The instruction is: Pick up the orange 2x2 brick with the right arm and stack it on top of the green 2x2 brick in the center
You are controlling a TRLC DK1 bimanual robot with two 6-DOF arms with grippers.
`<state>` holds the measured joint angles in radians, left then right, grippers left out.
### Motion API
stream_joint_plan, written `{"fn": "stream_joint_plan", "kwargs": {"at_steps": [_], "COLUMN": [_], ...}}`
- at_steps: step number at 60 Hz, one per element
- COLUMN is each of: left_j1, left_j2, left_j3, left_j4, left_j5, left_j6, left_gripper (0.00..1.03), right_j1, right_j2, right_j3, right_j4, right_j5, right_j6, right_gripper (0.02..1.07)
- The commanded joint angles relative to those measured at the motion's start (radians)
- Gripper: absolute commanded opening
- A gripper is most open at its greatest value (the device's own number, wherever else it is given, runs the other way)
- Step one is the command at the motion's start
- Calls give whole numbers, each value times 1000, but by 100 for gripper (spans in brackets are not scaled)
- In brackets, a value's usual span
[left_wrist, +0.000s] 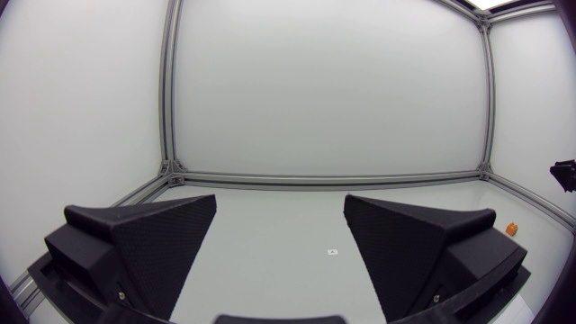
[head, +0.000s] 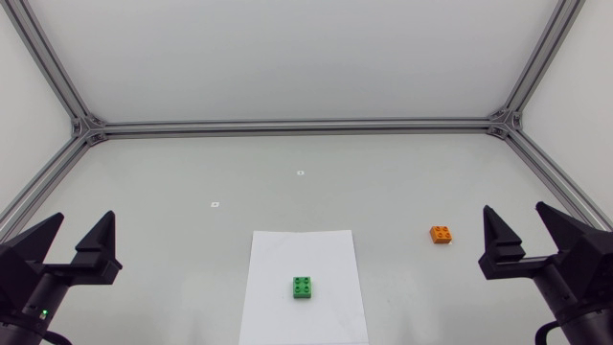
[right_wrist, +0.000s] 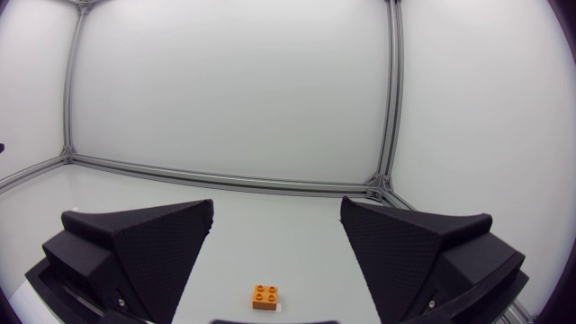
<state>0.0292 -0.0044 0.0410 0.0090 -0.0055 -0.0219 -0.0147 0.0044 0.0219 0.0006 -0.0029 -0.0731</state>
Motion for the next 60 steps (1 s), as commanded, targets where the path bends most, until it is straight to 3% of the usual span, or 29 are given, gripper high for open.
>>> {"fn": "stream_joint_plan", "kwargs": {"at_steps": [1,19,32,46,60], "left_j1": [3,3,3,3,3], "left_j2": [-8,-8,-8,-8,-8], "left_j3": [-41,-41,-41,-41,-41], "left_j4": [-14,-14,-15,-15,-14], "left_j5": [4,4,4,4,4], "left_j6": [13,13,13,13,13], "left_gripper": [99,99,99,99,99], "right_j1": [-2,-4,2,15,15], "right_j2": [-12,-12,14,236,490], "right_j3": [-23,-4,121,289,466], "right_j4": [-2,36,16,-10,-162], "right_j5": [-3,0,-2,-2,12], "right_j6": [-14,-11,-11,-5,32], "right_gripper": [103,103,103,103,103]}}
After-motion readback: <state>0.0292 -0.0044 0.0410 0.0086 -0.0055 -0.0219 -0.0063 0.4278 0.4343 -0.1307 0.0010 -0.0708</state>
